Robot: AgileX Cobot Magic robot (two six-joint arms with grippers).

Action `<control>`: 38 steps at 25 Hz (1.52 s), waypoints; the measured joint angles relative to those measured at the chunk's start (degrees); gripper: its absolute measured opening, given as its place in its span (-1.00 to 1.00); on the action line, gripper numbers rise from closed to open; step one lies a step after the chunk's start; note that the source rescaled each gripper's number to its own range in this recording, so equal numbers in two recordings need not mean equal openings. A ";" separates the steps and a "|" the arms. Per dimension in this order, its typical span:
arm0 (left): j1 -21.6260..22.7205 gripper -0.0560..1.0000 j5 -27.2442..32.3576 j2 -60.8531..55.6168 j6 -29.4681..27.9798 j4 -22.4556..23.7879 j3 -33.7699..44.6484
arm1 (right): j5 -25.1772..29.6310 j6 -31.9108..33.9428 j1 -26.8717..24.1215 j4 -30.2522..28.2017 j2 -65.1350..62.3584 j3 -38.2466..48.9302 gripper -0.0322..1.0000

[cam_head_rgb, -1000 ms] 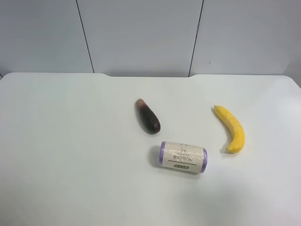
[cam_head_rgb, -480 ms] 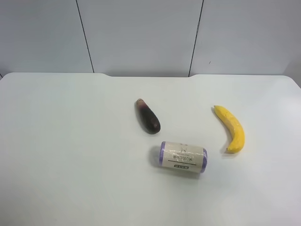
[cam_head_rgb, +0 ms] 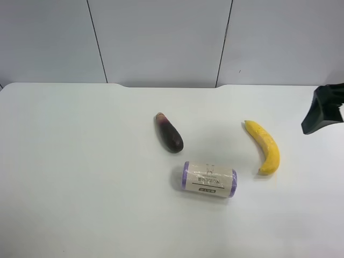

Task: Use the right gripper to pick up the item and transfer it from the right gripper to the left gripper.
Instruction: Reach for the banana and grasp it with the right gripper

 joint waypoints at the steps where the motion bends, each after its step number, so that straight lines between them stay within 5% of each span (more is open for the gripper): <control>1: 0.00 0.52 0.00 0.00 0.00 0.00 0.00 | -0.44 0.14 0.00 0.05 2.28 -0.62 1.00; 18: 0.00 0.52 0.00 0.00 0.00 0.00 0.00 | -8.79 0.85 0.00 0.05 33.31 -8.31 1.00; 38: 0.00 0.52 0.00 0.00 0.00 0.00 0.00 | -15.87 0.85 0.00 -0.06 44.77 -8.31 0.88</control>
